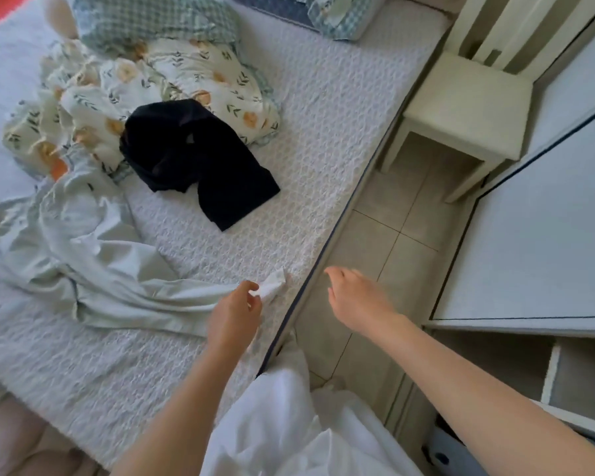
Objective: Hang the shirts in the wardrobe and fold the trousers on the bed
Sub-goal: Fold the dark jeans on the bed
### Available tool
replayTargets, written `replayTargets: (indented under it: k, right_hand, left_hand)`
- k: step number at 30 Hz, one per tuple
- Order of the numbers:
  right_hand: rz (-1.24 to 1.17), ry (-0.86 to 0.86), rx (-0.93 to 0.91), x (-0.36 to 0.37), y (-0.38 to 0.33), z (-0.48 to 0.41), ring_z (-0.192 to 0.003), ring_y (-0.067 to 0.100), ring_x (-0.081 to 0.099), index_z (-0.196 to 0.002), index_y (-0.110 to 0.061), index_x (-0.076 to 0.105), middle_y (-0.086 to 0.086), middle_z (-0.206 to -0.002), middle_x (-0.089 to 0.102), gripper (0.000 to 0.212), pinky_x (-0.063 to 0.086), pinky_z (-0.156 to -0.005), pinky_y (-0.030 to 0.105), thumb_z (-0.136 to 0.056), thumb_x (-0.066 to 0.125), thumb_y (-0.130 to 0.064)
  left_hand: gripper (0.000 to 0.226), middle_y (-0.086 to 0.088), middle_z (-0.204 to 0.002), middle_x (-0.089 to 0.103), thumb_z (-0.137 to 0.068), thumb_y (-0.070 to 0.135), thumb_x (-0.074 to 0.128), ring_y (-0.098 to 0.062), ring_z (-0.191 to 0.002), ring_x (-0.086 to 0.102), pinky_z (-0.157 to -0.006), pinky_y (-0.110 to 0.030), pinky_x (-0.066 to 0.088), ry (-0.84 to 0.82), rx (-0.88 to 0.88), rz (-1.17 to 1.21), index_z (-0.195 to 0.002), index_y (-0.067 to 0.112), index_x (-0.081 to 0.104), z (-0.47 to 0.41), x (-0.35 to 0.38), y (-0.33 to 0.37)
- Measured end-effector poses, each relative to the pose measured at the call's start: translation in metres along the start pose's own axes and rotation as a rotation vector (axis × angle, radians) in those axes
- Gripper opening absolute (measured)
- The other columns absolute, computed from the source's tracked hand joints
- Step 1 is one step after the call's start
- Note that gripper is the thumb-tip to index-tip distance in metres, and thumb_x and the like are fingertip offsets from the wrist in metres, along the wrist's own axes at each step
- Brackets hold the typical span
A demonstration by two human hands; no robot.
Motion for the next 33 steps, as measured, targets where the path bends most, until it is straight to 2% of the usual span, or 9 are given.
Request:
replayTargets:
  k: [6, 13, 19, 22, 25, 29, 32, 33]
  right_hand:
    - [0.076, -0.064, -0.062, -0.012, -0.036, -0.091, -0.106, 0.027, 0.055, -0.134, -0.008, 0.040, 0.010, -0.121, 0.058, 0.038, 0.049, -0.082, 0.038, -0.096, 0.036, -0.008]
    - [0.131, -0.097, -0.087, -0.040, -0.064, -0.184, -0.103, 0.027, 0.054, -0.133, -0.008, 0.040, 0.009, -0.121, 0.057, 0.036, 0.050, -0.082, 0.039, -0.097, 0.036, -0.010]
    - [0.178, -0.110, -0.175, -0.064, -0.082, -0.262, -0.087, 0.024, 0.056, -0.125, -0.009, 0.044, 0.008, -0.108, 0.059, 0.029, 0.043, -0.063, 0.032, -0.097, 0.037, -0.008]
    - [0.203, -0.129, -0.243, -0.076, -0.087, -0.310, -0.093, 0.024, 0.057, -0.124, -0.011, 0.045, 0.007, -0.111, 0.059, 0.027, 0.052, -0.071, 0.036, -0.097, 0.039, -0.012]
    - [0.217, -0.155, -0.297, -0.088, -0.089, -0.364, -0.099, 0.025, 0.056, -0.124, -0.011, 0.044, 0.007, -0.115, 0.057, 0.026, 0.052, -0.075, 0.037, -0.099, 0.040, -0.019]
    - [0.233, -0.177, -0.380, -0.095, -0.094, -0.439, -0.103, 0.026, 0.055, -0.124, -0.011, 0.044, 0.007, -0.117, 0.057, 0.027, 0.051, -0.080, 0.038, -0.099, 0.042, -0.021]
    - [0.217, -0.182, -0.415, -0.094, -0.099, -0.490, -0.110, 0.026, 0.053, -0.126, -0.011, 0.044, 0.007, -0.122, 0.055, 0.030, 0.050, -0.085, 0.039, -0.100, 0.043, -0.026]
    - [0.206, -0.182, -0.416, -0.093, -0.102, -0.504, -0.111, 0.027, 0.052, -0.127, -0.011, 0.043, 0.007, -0.123, 0.054, 0.032, 0.050, -0.086, 0.039, -0.100, 0.043, -0.028]
  left_hand:
    - [0.026, 0.001, -0.107, 0.070, -0.099, 0.026, 0.048, -0.018, -0.093, 0.063, -0.076, -0.036, 0.053, 0.023, -0.098, 0.012, -0.123, 0.022, 0.058, -0.067, -0.030, -0.039]
    - [0.027, -0.003, -0.107, 0.069, -0.099, 0.025, 0.048, -0.020, -0.091, 0.063, -0.079, -0.038, 0.054, 0.044, -0.131, 0.057, -0.124, 0.020, 0.058, -0.152, -0.070, -0.055]
    - [0.027, -0.001, -0.103, 0.068, -0.099, 0.025, 0.046, -0.019, -0.085, 0.061, -0.072, -0.035, 0.052, 0.067, -0.212, 0.030, -0.124, 0.022, 0.057, -0.223, -0.100, -0.059]
    - [0.028, 0.001, -0.103, 0.067, -0.099, 0.026, 0.046, -0.018, -0.086, 0.058, -0.071, -0.034, 0.049, 0.067, -0.269, 0.013, -0.125, 0.022, 0.056, -0.258, -0.108, -0.064]
    - [0.031, 0.001, -0.107, 0.067, -0.099, 0.028, 0.045, -0.018, -0.088, 0.059, -0.071, -0.034, 0.050, 0.061, -0.332, 0.027, -0.128, 0.022, 0.054, -0.296, -0.112, -0.065]
    - [0.033, 0.003, -0.111, 0.063, -0.099, 0.029, 0.043, -0.015, -0.086, 0.056, -0.058, -0.027, 0.038, 0.064, -0.488, 0.124, -0.130, 0.021, 0.052, -0.348, -0.113, -0.068]
    - [0.036, 0.006, -0.105, 0.057, -0.097, 0.031, 0.048, -0.013, -0.082, 0.057, -0.068, -0.034, 0.051, 0.100, -0.569, 0.255, -0.131, 0.016, 0.051, -0.382, -0.111, -0.075]
    - [0.038, 0.008, -0.099, 0.055, -0.097, 0.030, 0.051, -0.011, -0.078, 0.055, -0.070, -0.034, 0.051, 0.120, -0.591, 0.294, -0.132, 0.015, 0.050, -0.391, -0.109, -0.077]
Point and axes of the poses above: each hand's wrist, its own z-axis away from the middle knuckle, its own x-axis out of the palm, y = z × x, the point moved 3 cm from there along -z, towards the middle knuckle
